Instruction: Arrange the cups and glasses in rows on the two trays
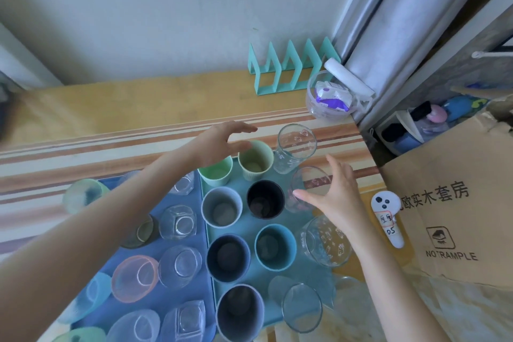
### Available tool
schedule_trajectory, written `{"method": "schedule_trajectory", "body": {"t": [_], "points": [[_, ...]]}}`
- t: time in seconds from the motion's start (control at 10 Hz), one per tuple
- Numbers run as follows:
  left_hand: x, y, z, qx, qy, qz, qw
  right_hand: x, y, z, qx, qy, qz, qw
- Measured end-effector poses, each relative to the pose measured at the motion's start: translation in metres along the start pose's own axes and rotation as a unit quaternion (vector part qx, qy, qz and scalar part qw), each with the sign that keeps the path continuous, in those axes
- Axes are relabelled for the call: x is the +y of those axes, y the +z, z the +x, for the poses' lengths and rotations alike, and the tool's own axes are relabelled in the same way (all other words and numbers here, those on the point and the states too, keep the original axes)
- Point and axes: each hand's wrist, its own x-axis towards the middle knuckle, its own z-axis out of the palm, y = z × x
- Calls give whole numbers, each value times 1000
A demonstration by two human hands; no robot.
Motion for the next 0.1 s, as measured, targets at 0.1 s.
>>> {"method": "schedule_trajectory", "body": {"t": [0.1], "points": [[7, -13, -23, 43, 10, -4, 999, -14, -11, -8, 58, -48, 62, 995]]}}
